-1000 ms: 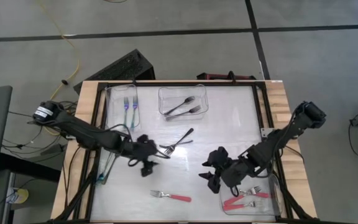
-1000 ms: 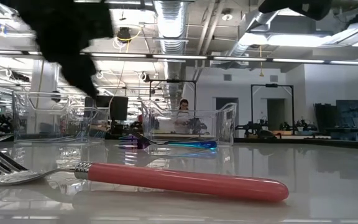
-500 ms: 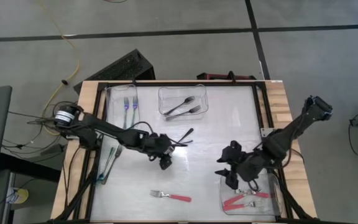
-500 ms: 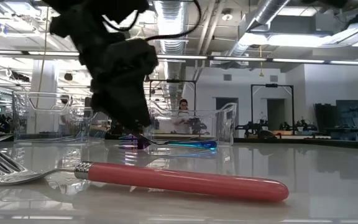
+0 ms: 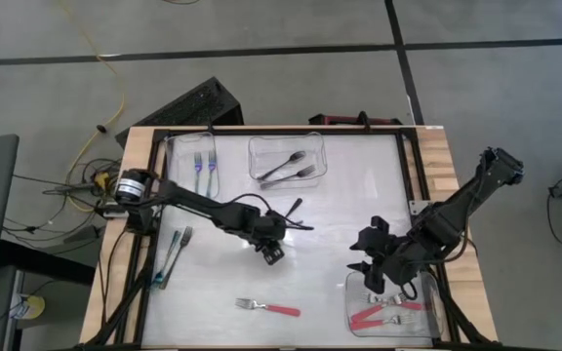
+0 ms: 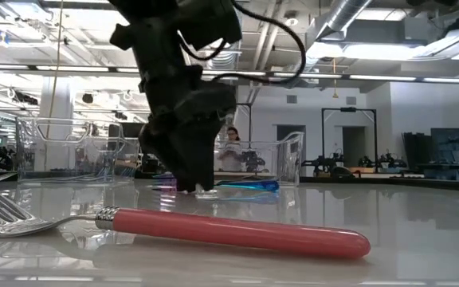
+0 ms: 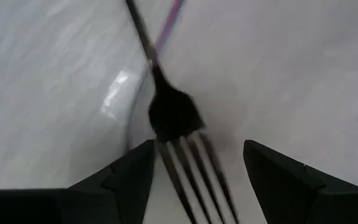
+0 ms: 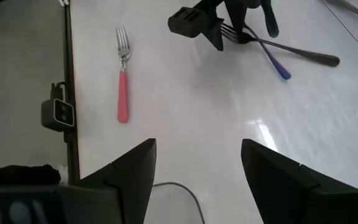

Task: Sort silverware by color (type)
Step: Put the black fork into the top right transparent bin

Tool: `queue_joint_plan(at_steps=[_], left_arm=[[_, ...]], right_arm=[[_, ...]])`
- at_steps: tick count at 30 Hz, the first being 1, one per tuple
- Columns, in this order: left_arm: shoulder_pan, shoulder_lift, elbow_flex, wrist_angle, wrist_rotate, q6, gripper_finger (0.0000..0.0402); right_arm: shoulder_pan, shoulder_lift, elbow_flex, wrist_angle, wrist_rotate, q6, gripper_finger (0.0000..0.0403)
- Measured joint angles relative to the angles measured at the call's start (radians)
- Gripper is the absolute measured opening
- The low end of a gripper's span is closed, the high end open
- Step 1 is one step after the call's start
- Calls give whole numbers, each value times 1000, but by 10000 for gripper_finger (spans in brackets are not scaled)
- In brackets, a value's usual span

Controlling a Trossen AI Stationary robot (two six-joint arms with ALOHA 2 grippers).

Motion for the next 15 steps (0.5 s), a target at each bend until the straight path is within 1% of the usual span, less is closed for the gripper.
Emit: queue_joint_plan(at_steps=[2, 5, 10, 13, 15], left_arm=[[10, 9, 6, -12, 12, 0, 220], [18, 11, 6, -31, 24, 0, 192], [18, 8, 6, -35, 16, 28, 128], [18, 7, 5, -35, 29, 48, 88], [19, 6, 5, -34, 47, 65, 85]], right_arm=[[4, 0, 0, -6, 0, 3, 260], [9, 0, 0, -7, -1, 3, 260], [16, 0, 0, -21, -4, 5, 260], [16, 0, 0, -32, -6, 6, 260], [16, 0, 0, -31, -6, 6, 260]])
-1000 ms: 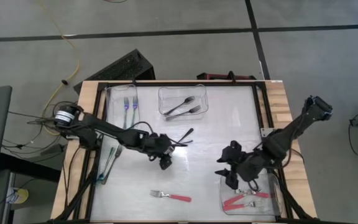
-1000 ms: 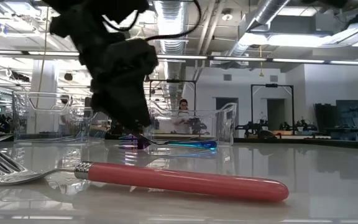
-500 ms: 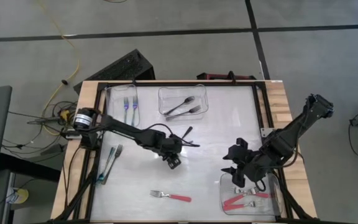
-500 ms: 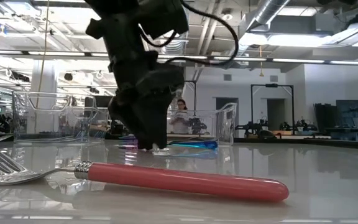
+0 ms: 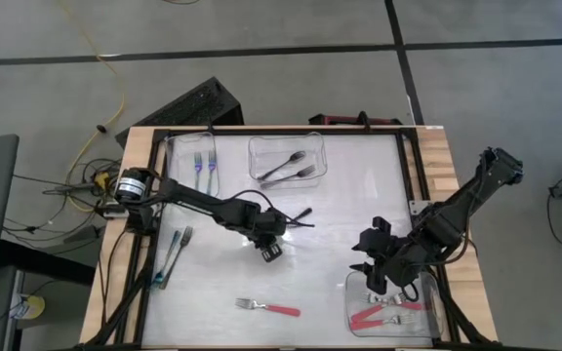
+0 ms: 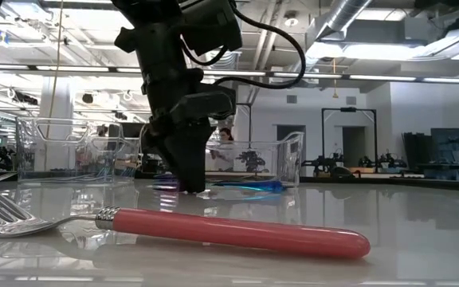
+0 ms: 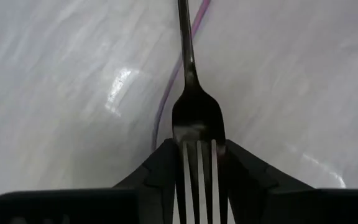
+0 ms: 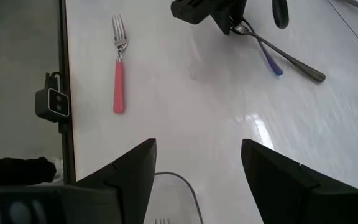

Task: Sort silverware by color (type)
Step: Put the black fork into the top right transparent bin

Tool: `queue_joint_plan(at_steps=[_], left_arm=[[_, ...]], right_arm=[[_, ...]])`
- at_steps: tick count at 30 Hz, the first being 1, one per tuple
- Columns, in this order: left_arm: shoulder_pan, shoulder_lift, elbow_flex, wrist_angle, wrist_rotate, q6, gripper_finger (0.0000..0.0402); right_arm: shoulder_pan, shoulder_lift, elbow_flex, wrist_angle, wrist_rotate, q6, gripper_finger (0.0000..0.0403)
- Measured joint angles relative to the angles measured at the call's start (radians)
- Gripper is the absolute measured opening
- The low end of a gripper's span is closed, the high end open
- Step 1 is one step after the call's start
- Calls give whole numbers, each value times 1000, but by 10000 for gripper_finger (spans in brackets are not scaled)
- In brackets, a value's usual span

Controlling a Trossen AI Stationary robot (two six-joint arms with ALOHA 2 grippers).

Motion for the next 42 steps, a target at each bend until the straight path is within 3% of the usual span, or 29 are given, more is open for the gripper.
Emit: queue_joint_plan(at_steps=[8, 24, 32, 42], left_arm=[[-4, -77, -3, -34, 54, 14, 86], [52, -405, -2, -100, -104, 133, 92], [190, -428, -2, -100, 10, 217, 93], [166, -428, -2, 105, 30, 261, 94]], right_arm=[[0, 0, 0, 0, 0, 0, 260], [-3, 1, 0, 46, 29, 31, 260], [8, 1, 0, 73, 37, 140, 260], [72, 1, 0, 98, 169, 182, 260]])
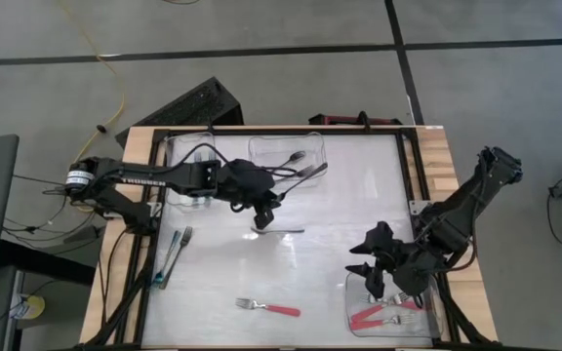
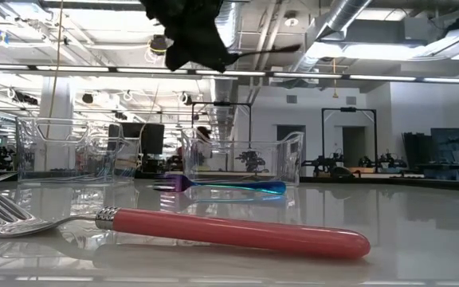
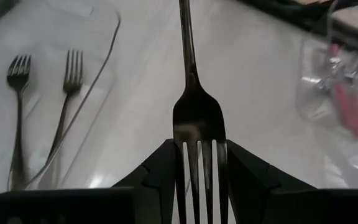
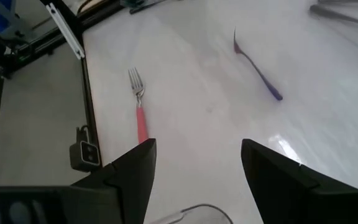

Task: Sort silverware by color (type)
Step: Put the black fork into the top right transparent bin

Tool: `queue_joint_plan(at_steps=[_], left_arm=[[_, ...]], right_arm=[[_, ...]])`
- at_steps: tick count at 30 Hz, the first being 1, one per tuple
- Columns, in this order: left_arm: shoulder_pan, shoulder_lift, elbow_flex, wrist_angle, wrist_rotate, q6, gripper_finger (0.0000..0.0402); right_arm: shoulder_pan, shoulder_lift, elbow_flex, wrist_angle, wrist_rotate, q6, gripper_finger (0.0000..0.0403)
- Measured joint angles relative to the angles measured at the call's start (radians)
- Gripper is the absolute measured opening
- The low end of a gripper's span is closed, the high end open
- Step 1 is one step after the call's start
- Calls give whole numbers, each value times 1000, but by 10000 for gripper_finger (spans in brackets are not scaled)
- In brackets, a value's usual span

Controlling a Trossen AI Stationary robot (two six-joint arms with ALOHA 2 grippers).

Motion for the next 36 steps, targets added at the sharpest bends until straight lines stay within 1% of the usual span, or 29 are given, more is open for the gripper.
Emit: queue_joint_plan(at_steps=[4, 12, 15, 20, 23, 25, 30, 33, 35, 36], left_arm=[[-2, 0, 0, 39, 26, 1, 94], [-17, 0, 0, 40, 33, 0, 94], [-27, -7, 0, 85, 32, 1, 94], [-66, -63, -8, 230, -72, 18, 94], [-83, -71, -55, 379, -133, 1, 94], [-94, -70, -109, 503, -173, -26, 94], [-130, -70, -327, 1030, -212, -52, 94], [-166, -69, -450, 1297, -252, -105, 94], [-204, -60, -489, 1420, -325, -118, 94], [-225, -52, -494, 1456, -353, -112, 94]], right_arm=[[-3, 0, 0, 0, 15, 0, 260], [-10, 0, 0, 0, 15, 0, 260], [-10, 0, 0, 0, 15, 0, 260], [-6, 3, 0, 11, 15, 1, 260], [-4, 9, 0, 22, 15, -1, 260], [0, 9, 0, 22, 19, -1, 260], [1, 24, -1, 26, 94, 0, 260], [6, 22, 0, 58, 193, -1, 260], [1, 23, -1, 92, 297, -20, 260], [-6, 23, 0, 123, 352, -49, 260]])
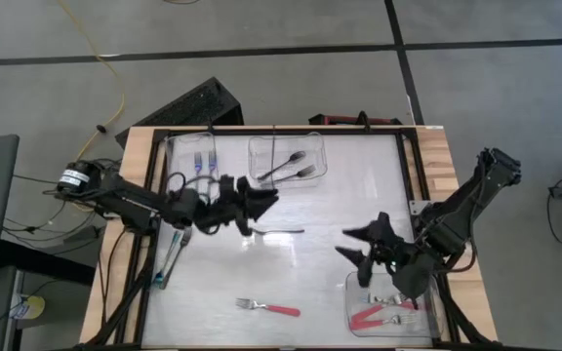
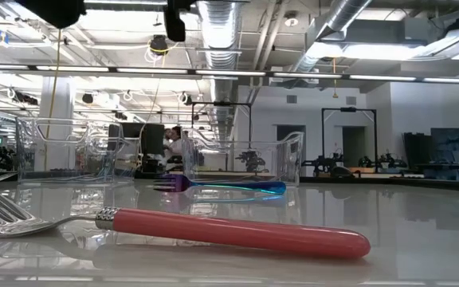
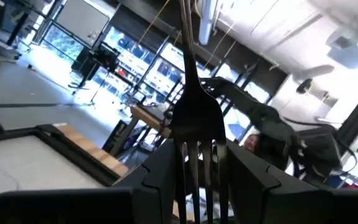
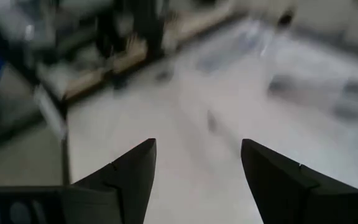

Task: Sort silverware by color (type)
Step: Put the black fork into the top right transparent bin

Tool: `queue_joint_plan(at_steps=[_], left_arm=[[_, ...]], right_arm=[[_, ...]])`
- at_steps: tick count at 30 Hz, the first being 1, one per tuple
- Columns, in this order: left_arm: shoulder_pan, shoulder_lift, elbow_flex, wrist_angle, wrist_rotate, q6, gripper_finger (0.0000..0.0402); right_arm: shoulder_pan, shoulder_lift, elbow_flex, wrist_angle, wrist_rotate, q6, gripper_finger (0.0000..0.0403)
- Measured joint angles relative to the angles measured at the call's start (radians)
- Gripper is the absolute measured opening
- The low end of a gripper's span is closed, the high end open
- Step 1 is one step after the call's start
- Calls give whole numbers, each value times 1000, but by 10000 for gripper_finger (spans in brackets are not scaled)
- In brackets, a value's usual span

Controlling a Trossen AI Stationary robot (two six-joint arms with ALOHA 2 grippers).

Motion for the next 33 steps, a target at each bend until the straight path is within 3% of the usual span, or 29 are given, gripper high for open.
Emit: queue_joint_plan(at_steps=[4, 8, 11, 14, 20, 26, 33], left_arm=[[-66, 54, 37, -19, -39, 90, 94], [-130, 108, 118, -72, -148, 203, 94], [-169, 145, 182, -113, -273, 317, 94], [-196, 163, 243, -165, -380, 408, 94], [-204, 168, 347, -424, -481, 451, 94], [-190, 168, 396, -603, -488, 370, 94], [-189, 168, 396, -615, -491, 362, 94]], right_arm=[[-86, 0, 0, 192, 112, -178, 260], [-210, 3, 0, 482, 15, -415, 260], [-286, 34, 1, 639, -17, -464, 260], [-325, 67, 0, 691, -17, -466, 260], [-351, 144, -1, 730, -20, -483, 260], [-348, 169, 0, 815, -30, -571, 260], [-385, 169, 0, 807, -29, -538, 256]])
